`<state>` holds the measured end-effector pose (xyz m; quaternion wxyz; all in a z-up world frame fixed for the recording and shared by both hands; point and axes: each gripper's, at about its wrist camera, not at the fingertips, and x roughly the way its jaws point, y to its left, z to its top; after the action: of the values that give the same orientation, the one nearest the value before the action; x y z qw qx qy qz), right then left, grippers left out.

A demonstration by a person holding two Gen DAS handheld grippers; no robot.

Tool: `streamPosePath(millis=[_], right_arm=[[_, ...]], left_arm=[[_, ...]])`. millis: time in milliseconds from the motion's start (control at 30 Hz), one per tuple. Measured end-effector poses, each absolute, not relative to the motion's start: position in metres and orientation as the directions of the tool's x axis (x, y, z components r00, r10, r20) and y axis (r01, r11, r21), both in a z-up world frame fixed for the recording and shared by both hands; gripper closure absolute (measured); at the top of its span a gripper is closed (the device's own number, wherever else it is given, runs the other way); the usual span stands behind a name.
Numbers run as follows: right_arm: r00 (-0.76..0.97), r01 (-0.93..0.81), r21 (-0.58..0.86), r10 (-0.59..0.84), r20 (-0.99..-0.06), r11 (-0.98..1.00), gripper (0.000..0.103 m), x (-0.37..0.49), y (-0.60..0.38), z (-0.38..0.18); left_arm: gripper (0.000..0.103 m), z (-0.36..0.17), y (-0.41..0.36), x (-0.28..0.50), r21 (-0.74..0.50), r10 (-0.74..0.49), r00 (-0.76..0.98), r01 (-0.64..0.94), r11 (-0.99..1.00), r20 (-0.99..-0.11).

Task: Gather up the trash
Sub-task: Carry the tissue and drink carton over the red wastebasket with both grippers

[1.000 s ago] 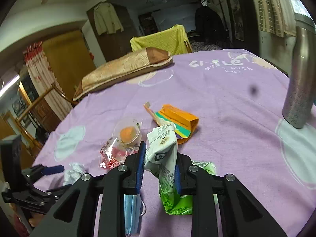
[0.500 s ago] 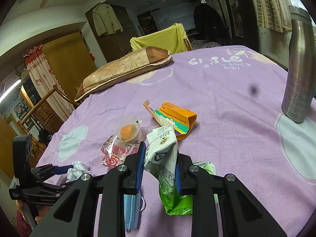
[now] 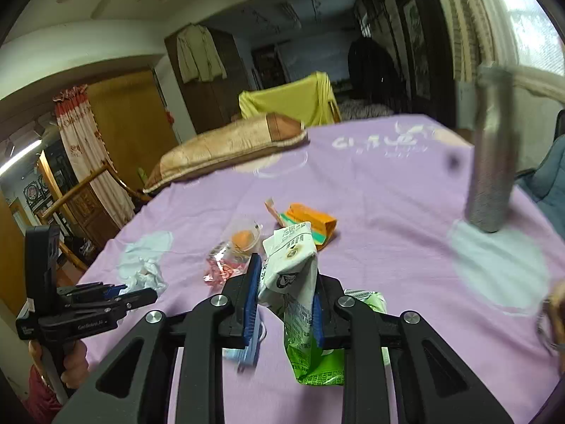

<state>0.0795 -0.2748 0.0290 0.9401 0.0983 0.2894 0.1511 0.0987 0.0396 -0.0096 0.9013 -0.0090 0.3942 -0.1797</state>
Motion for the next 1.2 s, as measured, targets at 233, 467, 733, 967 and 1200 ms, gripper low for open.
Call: streamPosePath(millis=[233, 467, 733, 967, 1200], right_arm=[[0.844, -0.211, 0.26, 0.31, -0.438, 0.942, 0.078, 0.011, -0.307, 0.063], [0.901, -0.15, 0.228, 0.228, -0.368, 0.962, 0.078, -0.068, -0.347, 0.087], [0.941, 0.005, 0.19, 0.059, -0.333, 0.982, 0.078, -0.161, -0.411, 0.092], [0.915, 0.183, 0.183, -0.099, -0.391, 0.966, 0.078, -0.227, -0.473, 0.065], [0.84, 0.337, 0.275, -0.156, -0.52, 0.9, 0.078, -0.261, -0.538, -0.004]], left_arm=[[0.07, 0.021, 0.003, 0.058, -0.141, -0.387, 0.644, 0.4, 0.906, -0.66], [0.069, 0.044, -0.044, 0.017, -0.134, -0.468, 0.636, 0.499, 0.856, -0.614], [0.069, 0.056, -0.1, -0.025, -0.127, -0.556, 0.589, 0.611, 0.781, -0.587], [0.069, 0.053, -0.163, -0.058, -0.099, -0.607, 0.511, 0.71, 0.697, -0.609], [0.069, 0.038, -0.225, -0.082, -0.083, -0.633, 0.423, 0.788, 0.611, -0.648]])
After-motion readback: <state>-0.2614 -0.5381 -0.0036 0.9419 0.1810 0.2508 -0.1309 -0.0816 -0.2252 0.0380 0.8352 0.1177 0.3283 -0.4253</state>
